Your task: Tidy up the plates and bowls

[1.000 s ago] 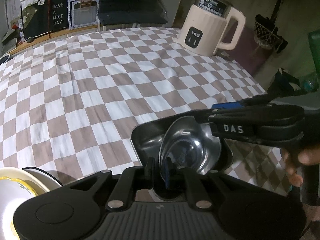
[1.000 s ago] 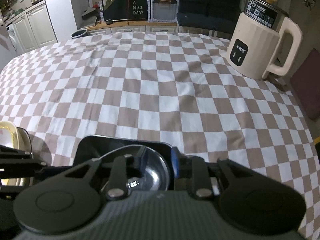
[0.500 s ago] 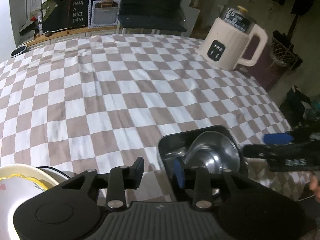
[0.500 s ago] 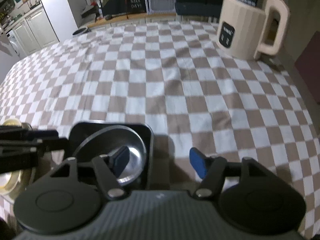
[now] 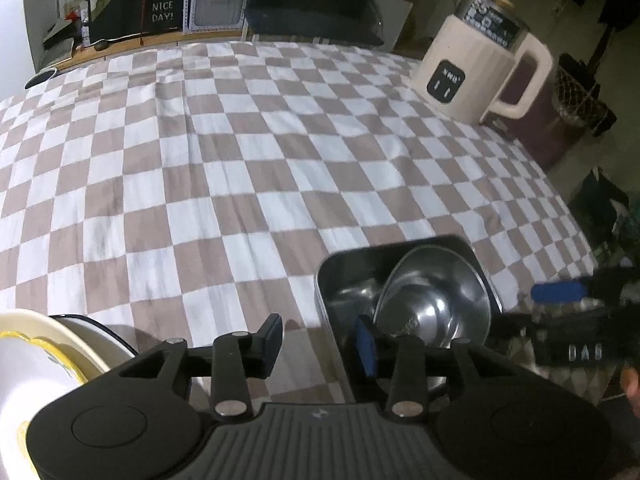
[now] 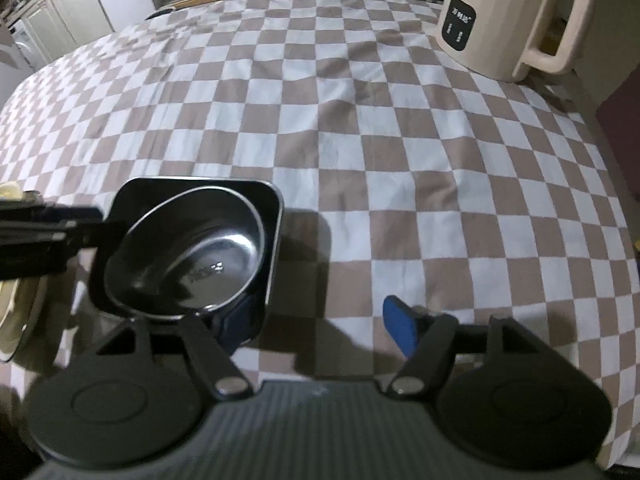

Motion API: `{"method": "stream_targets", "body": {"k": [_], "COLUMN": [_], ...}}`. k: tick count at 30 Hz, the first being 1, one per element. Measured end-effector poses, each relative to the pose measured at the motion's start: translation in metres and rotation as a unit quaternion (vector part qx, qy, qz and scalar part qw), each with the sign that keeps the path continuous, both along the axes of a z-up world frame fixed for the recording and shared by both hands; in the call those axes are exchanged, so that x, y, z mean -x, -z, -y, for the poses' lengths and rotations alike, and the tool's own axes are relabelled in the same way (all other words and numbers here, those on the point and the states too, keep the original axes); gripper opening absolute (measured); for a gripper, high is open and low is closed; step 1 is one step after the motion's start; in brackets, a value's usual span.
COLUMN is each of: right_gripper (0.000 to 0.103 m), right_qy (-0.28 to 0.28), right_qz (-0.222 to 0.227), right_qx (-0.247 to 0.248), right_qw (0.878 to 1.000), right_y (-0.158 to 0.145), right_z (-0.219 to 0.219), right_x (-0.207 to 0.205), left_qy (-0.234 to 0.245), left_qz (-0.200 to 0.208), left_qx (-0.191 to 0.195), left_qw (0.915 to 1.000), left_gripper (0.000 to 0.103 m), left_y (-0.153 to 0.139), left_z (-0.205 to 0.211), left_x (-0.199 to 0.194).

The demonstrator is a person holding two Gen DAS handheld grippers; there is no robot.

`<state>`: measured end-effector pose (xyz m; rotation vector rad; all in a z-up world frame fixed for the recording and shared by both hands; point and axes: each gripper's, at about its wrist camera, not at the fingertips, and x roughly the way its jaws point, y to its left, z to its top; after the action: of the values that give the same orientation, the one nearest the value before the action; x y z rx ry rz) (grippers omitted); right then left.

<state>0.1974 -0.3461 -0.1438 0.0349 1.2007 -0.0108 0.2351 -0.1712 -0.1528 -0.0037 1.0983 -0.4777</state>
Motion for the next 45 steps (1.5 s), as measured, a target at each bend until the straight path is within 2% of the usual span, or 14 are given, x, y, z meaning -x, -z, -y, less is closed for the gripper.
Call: {"method": "stream_targets", "body": {"k": [2,10,12,15,17,19,23,25,36,45], "right_gripper": [0.074,0.066,0.06,0.053,0.039,0.033,0.013,0.009,0.006,0.006], "right_qy": [0.011,0.025,0.023,0.02,0.018,0.017,-0.001,-0.011,-0.015,-0.005], "right_qz": [0.002,0.021,0.018,0.008,0.005,0.007,0.016,0.018,0.007,0.019], "right_qx": [-0.002,-0.009,-0.019,-0.034,-0.045,-0.058,-0.064,-0.057,-0.059,-0.077], "right_qw": [1.0,0.999,0.999,0.999,0.999,0.998,0.998,0.998,0.998,0.997], "right_y": [0.0,-0.002,-0.002,-0.001,0.0,0.0,-0.004,-0.004,0.011,0.001], "right_z": [0.001,-0.001,-0.001,0.001,0.002,0.004,-0.002,-0.008,-0.016,-0.009], "right_x": [-0.008,-0.025,-0.027,-0.028,-0.027,-0.026,-0.023,-0.024,-0.027,-0.021], "left_qy": [0.004,-0.007,-0.011,-0.01,-0.009,-0.004,-0.004,-0.007,-0.015,-0.023], "left_qz": [0.0,-0.025,-0.031,-0.045,-0.051,-0.052,-0.052,-0.056,-0.076,-0.057], "left_qx": [-0.006,0.007,0.011,0.024,0.028,0.029,0.029,0.033,0.039,0.058], "left_qw": [1.0,0.9996,0.9994,0.9986,0.9983,0.9982,0.9982,0.9979,0.9962,0.9964], "left_gripper": [0.042,0.04,0.039,0.024,0.017,0.01,0.01,0.01,0.009,0.009], "left_y": [0.001,0.001,0.001,0.001,0.001,0.0,0.0,0.0,0.002,-0.007], "left_z": [0.001,-0.005,-0.005,-0.005,-0.004,-0.001,0.0,-0.001,-0.006,-0.011], "left_x": [0.001,-0.002,-0.002,-0.002,0.0,0.001,0.002,0.002,0.001,0.0]}}
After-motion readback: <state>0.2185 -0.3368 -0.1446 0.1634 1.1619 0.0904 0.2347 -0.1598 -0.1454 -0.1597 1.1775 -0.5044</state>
